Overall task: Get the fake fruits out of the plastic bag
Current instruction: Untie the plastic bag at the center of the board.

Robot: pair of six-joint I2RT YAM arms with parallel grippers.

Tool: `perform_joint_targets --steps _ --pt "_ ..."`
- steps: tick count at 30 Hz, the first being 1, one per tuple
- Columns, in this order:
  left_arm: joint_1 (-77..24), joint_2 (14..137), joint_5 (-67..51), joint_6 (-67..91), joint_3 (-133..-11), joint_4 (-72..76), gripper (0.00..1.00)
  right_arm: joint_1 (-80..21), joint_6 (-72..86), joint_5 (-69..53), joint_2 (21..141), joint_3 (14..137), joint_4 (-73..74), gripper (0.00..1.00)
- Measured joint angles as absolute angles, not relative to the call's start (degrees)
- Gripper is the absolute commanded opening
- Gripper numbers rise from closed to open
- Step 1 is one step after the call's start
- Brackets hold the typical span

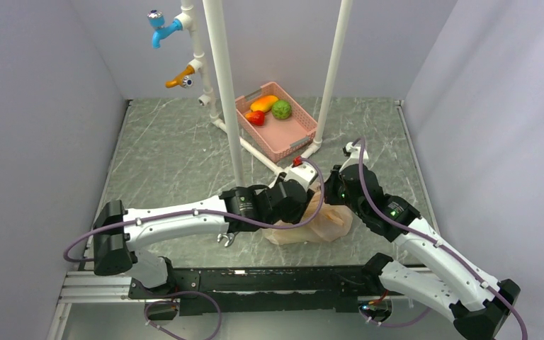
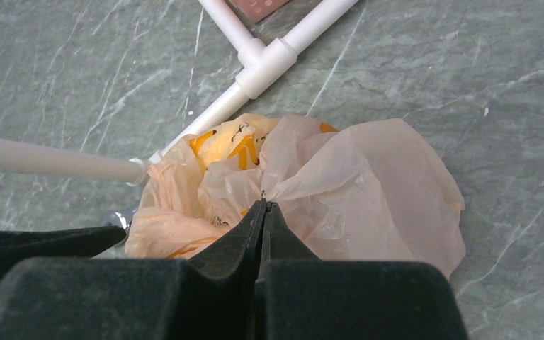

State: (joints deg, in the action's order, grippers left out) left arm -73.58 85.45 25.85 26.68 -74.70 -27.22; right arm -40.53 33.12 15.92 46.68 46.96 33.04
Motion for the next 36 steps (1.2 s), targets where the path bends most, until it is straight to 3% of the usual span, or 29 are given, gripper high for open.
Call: perform_joint_targets --steps 9,11,14,17,24,31,33,36 --pt "-72.6 86.2 26.7 24.9 -73.5 -29.8 0.47 -40.5 32.6 15.9 46.4 47.0 33.2 0.00" --pt "-72.0 86.7 26.6 24.6 -73.5 -29.3 0.37 -40.5 32.5 15.9 46.5 47.0 33.3 0.00" --pt "-71.3 88.6 26.4 24.3 -73.5 -28.8 0.10 -40.5 32.5 15.9 46.6 47.1 33.6 0.00" --pt "-70.9 90.6 27.0 24.2 -73.5 -29.3 0.00 -40.5 32.5 16.0 46.3 47.2 33.8 0.00" --pt "-71.5 85.4 32.2 28.3 -68.8 -28.8 0.00 -40.5 36.0 21.7 45.3 48.2 37.0 0.00" --pt "-72.6 66.0 31.7 33.2 -46.9 -13.8 0.00 -39.6 45.1 31.0 41.0 49.6 42.6 0.00" --pt "-72.6 65.3 30.9 33.7 -45.0 -11.2 0.00 -39.5 44.9 30.7 39.8 49.5 42.5 0.08" --pt "-72.6 66.1 30.1 33.8 -45.0 -9.2 0.00 -39.4 42.7 28.1 39.3 49.6 42.5 0.32"
